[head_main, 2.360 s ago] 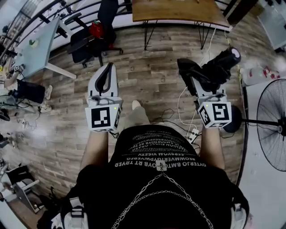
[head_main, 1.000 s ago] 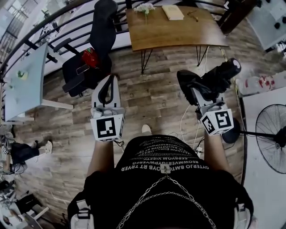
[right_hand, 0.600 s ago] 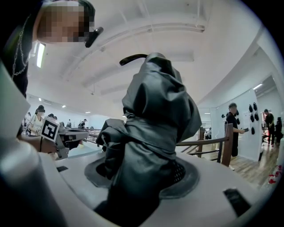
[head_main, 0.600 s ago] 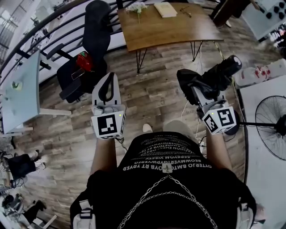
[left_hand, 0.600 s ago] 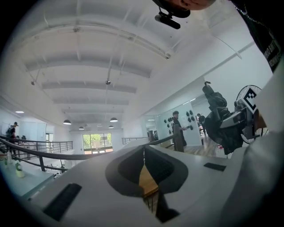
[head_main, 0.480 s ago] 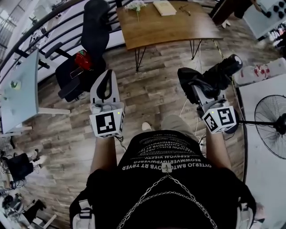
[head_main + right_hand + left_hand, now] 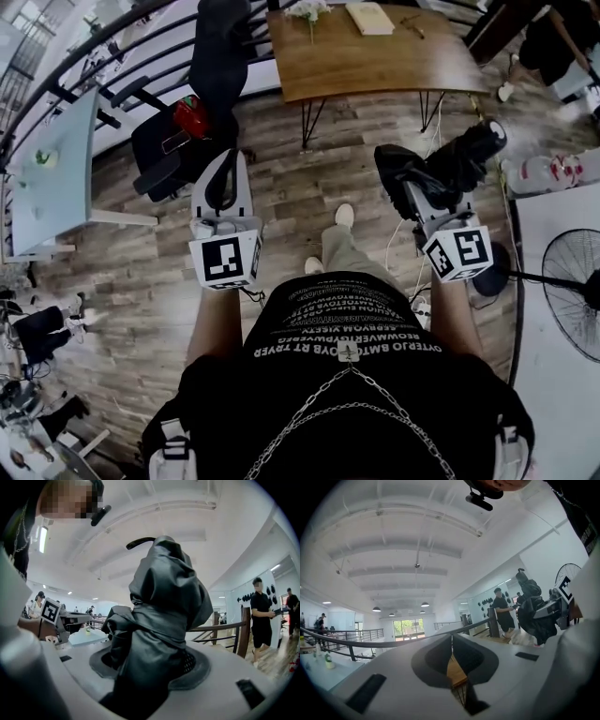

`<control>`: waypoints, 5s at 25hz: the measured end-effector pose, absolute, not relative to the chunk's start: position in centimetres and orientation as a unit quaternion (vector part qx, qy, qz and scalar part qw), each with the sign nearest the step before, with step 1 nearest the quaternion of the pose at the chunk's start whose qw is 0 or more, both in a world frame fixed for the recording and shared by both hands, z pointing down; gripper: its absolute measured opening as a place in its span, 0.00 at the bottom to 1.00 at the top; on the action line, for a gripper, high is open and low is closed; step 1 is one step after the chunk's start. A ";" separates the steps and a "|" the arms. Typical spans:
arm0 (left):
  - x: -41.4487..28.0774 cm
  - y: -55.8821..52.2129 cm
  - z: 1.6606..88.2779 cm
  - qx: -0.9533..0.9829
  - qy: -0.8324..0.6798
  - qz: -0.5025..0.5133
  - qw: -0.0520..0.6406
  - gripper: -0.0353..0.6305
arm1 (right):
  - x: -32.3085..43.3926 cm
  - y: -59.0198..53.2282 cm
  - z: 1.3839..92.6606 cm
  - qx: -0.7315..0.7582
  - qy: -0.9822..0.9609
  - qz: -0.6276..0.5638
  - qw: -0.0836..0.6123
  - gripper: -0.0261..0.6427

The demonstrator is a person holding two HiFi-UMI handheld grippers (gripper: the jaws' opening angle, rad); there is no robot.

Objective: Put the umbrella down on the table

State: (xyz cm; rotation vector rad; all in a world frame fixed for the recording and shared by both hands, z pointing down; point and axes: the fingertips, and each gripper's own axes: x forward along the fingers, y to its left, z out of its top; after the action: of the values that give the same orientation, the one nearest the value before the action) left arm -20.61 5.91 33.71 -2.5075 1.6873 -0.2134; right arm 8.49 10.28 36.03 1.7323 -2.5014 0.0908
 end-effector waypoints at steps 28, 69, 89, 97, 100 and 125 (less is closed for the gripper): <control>-12.2 -9.9 31.6 -0.809 0.576 -0.065 0.099 0.10 | 12.7 -9.6 35.7 0.489 -0.870 0.020 0.061 0.44; -9.4 -32.1 34.1 -0.811 0.575 -0.078 0.077 0.10 | 11.8 -31.2 39.0 0.433 -0.896 0.061 0.072 0.44; -13.4 -41.0 37.4 -0.813 0.571 -0.107 0.044 0.10 | 6.0 -41.2 50.7 0.402 -0.885 0.185 0.145 0.44; -14.8 -42.7 39.2 -0.812 0.572 -0.114 0.026 0.10 | 4.6 -42.9 58.7 0.383 -0.867 0.249 0.200 0.44; -15.4 -42.7 40.0 -0.808 0.577 -0.115 0.016 0.10 | 4.4 -43.0 62.3 0.377 -0.856 0.272 0.227 0.44; -16.6 -38.3 41.0 -0.796 0.593 -0.123 0.001 0.10 | 6.0 -43.0 74.5 0.377 -0.795 0.333 0.340 0.57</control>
State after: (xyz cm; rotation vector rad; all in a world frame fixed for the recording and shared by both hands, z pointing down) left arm -16.59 -38.25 40.96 -2.4974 1.8625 -0.3851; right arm 6.01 -43.04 74.52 0.9807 -2.0687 0.8658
